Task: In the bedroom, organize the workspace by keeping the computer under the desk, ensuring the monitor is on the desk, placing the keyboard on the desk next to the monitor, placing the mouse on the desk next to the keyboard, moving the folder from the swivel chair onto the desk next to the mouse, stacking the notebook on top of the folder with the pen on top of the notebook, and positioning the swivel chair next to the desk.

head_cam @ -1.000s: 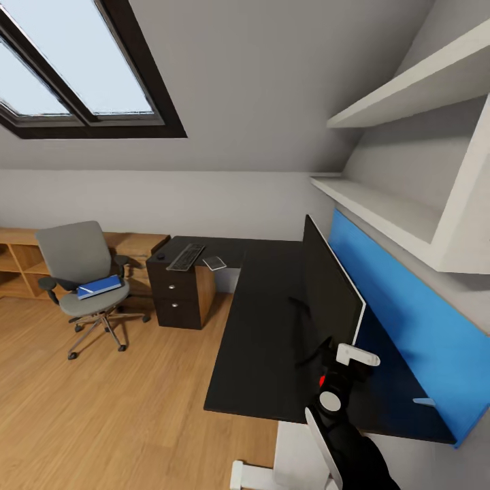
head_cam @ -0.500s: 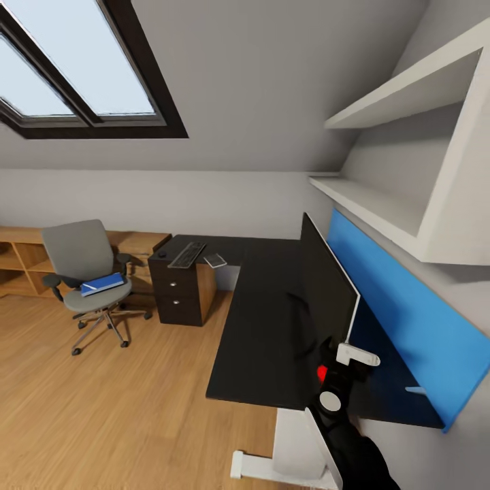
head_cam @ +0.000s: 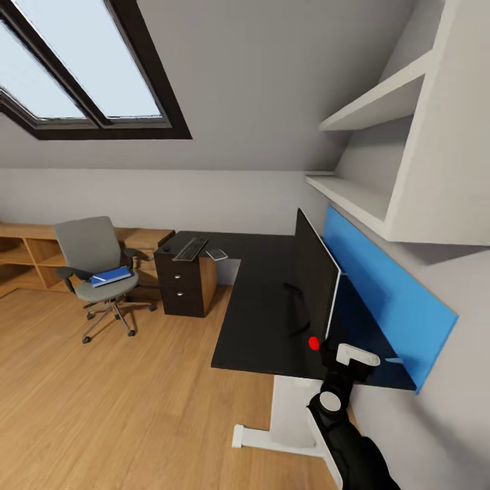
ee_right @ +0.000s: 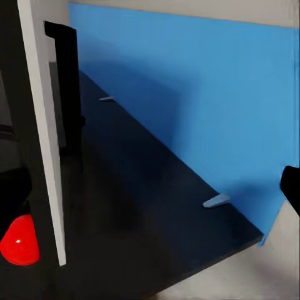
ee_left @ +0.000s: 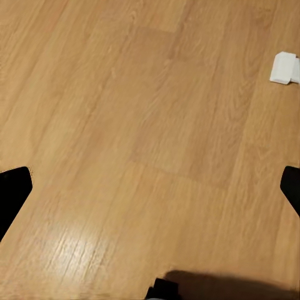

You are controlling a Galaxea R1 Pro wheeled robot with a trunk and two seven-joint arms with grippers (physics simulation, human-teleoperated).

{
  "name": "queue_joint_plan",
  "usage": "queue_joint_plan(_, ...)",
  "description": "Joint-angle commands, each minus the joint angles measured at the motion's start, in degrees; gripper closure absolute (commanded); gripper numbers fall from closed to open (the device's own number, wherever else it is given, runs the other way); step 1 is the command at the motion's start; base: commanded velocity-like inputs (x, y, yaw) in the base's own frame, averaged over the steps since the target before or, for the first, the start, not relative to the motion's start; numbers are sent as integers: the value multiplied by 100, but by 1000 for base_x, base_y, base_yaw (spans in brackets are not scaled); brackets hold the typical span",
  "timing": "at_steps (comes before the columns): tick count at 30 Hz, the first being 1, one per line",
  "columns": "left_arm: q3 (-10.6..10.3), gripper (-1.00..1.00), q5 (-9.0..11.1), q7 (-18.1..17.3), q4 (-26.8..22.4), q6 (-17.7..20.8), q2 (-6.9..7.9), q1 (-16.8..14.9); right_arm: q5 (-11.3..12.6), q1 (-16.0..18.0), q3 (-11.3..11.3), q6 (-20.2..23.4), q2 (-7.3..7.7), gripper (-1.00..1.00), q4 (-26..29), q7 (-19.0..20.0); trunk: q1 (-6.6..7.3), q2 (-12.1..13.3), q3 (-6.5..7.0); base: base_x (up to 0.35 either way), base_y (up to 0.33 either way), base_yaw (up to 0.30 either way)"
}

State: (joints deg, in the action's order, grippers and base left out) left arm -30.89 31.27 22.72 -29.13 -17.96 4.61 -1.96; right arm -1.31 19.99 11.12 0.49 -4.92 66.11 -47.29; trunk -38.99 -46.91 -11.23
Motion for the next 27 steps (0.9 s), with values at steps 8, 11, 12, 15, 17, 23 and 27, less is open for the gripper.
queue_joint_plan(8,-49,-100,46,39,-5,-23,5,-6,-10,5,17,4,0,-100,-2,-19,2,-7,-9,-335,5,0)
queue_joint_plan(11,-49,-100,46,39,-5,-23,8,-6,-10,5,24,4,0,-100,-2,-17,2,-7,-9,-334,72,0)
queue_joint_plan(12,-49,-100,46,39,-5,-23,10,-6,-10,5,26,4,0,-100,-2,-17,2,-7,-9,-325,127,0)
queue_joint_plan(15,-49,-100,59,39,-5,-16,13,-6,-4,5,45,9,-24,-100,-51,360,2,-7,-9,-283,202,0)
queue_joint_plan(17,-47,-100,61,39,-5,-15,13,-6,-6,5,46,11,-29,-100,-122,526,2,-7,-9,-237,254,0)
queue_joint_plan(23,-40,-100,71,39,-5,19,22,-6,13,5,13,1,-20,-100,-416,712,2,-7,-9,-144,298,0)
queue_joint_plan(27,-39,-100,72,39,-5,20,22,-6,15,5,0,-188,-15,-100,-788,719,2,-7,-9,-14,330,0)
